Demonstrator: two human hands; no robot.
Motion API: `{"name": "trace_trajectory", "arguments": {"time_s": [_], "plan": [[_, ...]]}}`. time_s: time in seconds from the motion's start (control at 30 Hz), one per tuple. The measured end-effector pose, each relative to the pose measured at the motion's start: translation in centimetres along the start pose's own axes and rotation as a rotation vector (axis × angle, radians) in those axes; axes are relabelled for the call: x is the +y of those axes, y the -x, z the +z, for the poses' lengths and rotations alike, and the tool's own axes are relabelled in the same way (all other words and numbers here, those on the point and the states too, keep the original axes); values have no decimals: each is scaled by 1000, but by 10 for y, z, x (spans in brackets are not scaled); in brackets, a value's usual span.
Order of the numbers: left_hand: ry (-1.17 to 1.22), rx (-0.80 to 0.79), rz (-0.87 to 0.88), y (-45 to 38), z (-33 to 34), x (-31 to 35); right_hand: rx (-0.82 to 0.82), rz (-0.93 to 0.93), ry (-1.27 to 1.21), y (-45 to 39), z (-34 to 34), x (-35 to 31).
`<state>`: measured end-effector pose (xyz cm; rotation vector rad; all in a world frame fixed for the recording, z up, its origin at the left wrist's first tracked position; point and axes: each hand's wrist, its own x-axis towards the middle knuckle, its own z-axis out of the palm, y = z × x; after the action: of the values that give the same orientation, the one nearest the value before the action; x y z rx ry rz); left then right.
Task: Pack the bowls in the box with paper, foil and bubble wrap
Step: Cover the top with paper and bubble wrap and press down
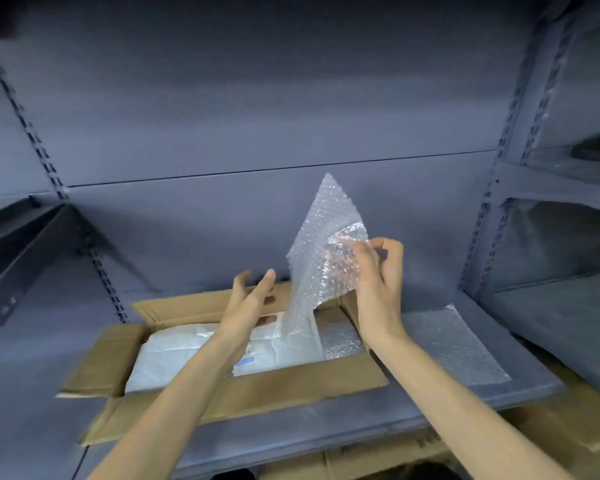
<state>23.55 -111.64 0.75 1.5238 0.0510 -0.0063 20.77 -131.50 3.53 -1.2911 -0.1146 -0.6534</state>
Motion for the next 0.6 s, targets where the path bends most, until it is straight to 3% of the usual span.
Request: {"name": "trace_trajectory", "arguments": {"time_s": [0.13, 0.27, 0.37, 0.5, 0.6], "plan": [[127, -37, -149, 0, -49, -1, -75, 138, -160, 20, 41, 17], [206, 56, -84, 1, -98, -10, -86, 194, -91, 38, 65, 40], [4, 231, 16, -3, -136, -22, -223, 206, 30, 50, 72, 59], [-271, 187, 87, -1, -171, -40, -398, 260, 292, 58, 76, 84], [-325, 180, 118, 1, -188, -52, -543, 211, 526, 59, 79, 99]]}}
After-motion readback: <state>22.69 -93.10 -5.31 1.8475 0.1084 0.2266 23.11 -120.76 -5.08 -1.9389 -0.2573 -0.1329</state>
